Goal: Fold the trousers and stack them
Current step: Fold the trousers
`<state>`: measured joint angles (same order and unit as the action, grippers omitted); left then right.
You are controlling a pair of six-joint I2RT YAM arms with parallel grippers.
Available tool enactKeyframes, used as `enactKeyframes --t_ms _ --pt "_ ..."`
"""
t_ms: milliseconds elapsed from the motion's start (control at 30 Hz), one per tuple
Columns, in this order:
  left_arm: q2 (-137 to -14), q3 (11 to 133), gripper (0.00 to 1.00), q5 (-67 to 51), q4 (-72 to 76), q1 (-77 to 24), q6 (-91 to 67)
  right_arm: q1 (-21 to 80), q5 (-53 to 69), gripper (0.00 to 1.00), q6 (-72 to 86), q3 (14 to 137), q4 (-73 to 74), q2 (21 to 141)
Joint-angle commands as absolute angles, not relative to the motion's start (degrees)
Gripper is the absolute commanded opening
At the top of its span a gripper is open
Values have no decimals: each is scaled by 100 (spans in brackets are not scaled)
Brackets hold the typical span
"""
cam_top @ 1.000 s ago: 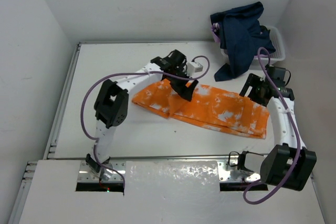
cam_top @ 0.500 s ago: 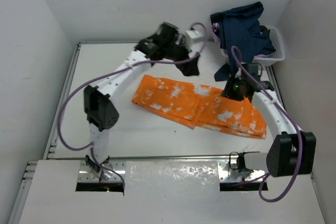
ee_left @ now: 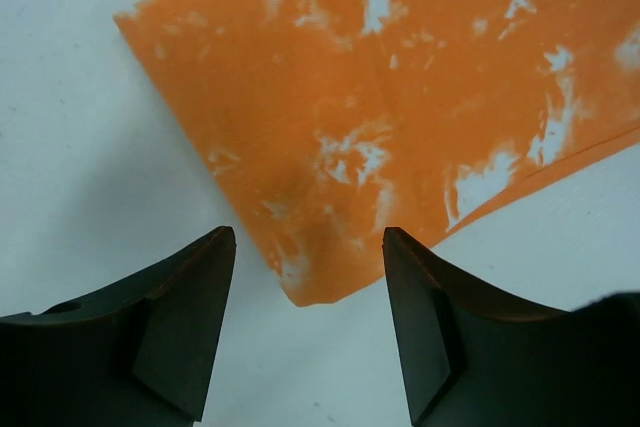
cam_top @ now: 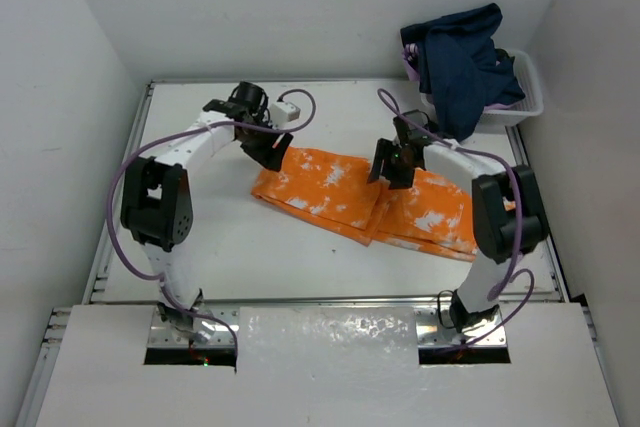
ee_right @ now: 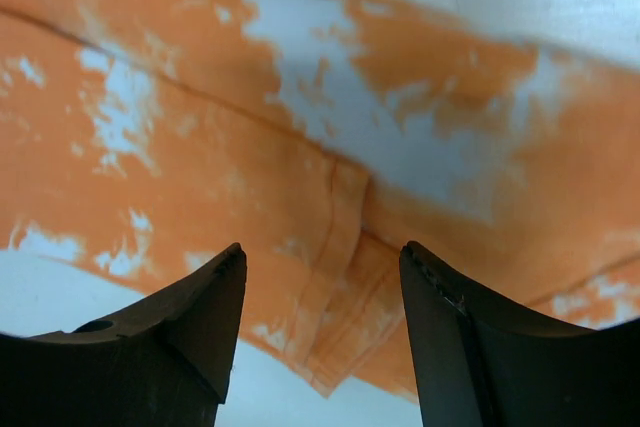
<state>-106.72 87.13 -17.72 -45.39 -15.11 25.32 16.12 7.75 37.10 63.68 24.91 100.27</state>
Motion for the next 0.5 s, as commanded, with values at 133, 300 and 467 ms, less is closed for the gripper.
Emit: enactKeyframes --t_ms 133,300,467 --pt "-10529 8263 64 -1476 -3956 -1345 2760 1600 624 59 3463 7347 2470 10924" --pt "-10661 8174 65 -1476 -3858 -1275 2725 1600 729 51 3515 7365 2435 11162" --pt "-10767 8235 65 -1617 -3850 -1160 2663 1617 844 29 3542 7392 2408 11206"
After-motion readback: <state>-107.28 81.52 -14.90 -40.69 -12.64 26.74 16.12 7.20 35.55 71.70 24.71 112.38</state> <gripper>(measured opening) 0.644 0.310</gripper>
